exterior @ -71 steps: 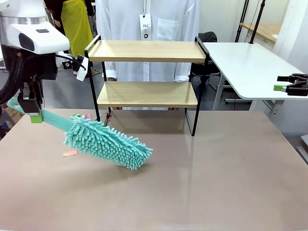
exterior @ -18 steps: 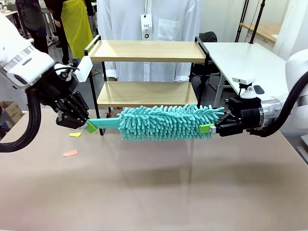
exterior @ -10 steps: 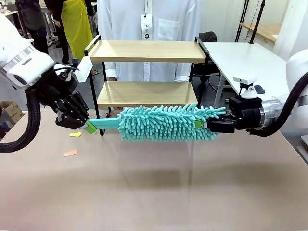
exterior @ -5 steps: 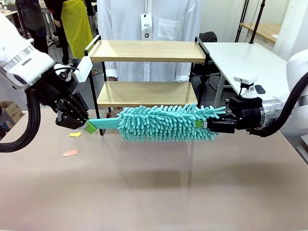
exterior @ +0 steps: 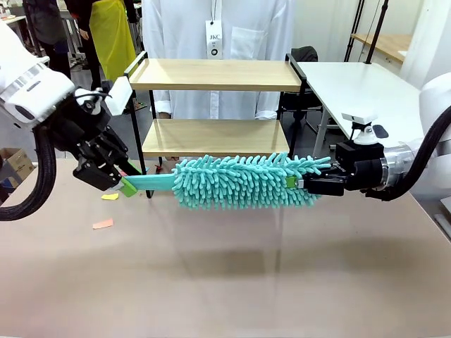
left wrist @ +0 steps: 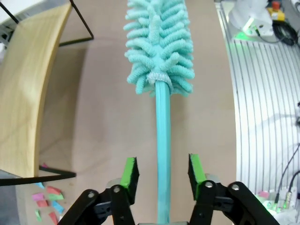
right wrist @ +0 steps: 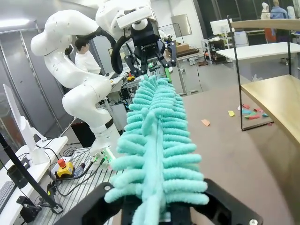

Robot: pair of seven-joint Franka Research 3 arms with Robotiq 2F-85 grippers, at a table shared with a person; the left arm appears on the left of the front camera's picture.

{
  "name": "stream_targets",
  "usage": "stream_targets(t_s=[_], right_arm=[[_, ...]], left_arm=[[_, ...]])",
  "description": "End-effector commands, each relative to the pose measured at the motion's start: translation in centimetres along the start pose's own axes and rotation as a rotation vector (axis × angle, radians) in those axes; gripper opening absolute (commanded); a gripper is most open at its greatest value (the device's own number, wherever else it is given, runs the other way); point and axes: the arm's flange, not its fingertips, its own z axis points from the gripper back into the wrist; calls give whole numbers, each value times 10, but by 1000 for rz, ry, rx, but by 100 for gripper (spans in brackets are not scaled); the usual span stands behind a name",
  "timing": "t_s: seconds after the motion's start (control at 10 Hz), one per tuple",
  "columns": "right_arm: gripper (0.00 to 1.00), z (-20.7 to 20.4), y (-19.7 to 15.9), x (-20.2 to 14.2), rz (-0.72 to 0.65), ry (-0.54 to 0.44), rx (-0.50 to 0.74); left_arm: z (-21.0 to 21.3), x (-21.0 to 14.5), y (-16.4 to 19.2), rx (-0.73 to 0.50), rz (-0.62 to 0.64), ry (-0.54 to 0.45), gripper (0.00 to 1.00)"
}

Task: Clean the shelf.
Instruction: Hand the Duster back to the human.

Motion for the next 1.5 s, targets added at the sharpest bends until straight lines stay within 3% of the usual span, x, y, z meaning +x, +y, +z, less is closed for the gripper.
stream_targets(t_s=[0.0, 0.1, 0.5, 0.8, 1.0, 1.1, 1.2, 1.4], right_arm=[[0, 0, 0, 1, 2, -4, -2], [0, 0, 0, 1, 2, -4, -2], [0, 0, 0, 1, 2, -4, -2], [0, 0, 0, 1, 2, -4, -2], [0, 0, 0, 1, 2, -4, -2], [0, 0, 0, 1, 2, -4, -2], [17, 0, 0, -1, -2, 0, -1], [17, 14, 16, 42, 36, -29, -43]], left_arm=[[19, -11, -3, 5, 7, -147, 94], [33, -21, -3, 28, 23, -206, 100], [89, -96, -8, 123, 56, -356, 100], [109, -156, -14, 160, 115, -435, 100], [109, -161, -10, 146, 126, -459, 100], [122, -162, -11, 164, 140, -406, 100], [122, -162, -11, 164, 140, -406, 100], [122, -162, -11, 164, 140, -406, 100]])
